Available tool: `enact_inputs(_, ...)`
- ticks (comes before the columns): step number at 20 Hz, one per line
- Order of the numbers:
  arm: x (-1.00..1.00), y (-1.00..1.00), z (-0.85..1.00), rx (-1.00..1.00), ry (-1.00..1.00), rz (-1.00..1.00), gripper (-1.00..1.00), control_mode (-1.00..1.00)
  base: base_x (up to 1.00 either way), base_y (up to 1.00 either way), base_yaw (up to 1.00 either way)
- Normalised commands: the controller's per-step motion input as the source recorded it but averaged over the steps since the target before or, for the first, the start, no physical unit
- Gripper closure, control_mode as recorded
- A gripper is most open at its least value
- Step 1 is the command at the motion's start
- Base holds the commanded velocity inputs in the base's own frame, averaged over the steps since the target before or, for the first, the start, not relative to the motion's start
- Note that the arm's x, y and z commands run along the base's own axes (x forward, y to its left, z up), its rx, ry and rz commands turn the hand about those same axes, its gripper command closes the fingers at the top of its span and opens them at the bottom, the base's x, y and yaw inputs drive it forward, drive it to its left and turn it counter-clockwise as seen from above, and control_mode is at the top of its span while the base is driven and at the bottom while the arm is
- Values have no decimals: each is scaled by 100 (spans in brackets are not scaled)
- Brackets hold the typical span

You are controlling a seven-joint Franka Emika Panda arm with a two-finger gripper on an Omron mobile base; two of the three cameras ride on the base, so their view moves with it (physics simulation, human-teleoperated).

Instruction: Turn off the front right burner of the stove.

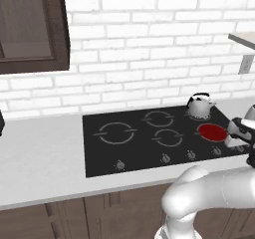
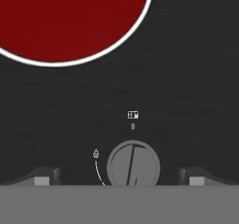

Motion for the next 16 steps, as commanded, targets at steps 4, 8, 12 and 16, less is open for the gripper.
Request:
enact_inputs(4,0,3,-20,0,0,1,-100,-100,0,0,0)
enact_inputs(8,6,-17,-9,0,0,2,-100,-100,0,0,0)
enact_inputs(12,3,0,0,0,0,0,-100,-100,0,0,0)
enact_inputs(16,12,-17,-3,0,0,0,-100,-100,0,0,0)
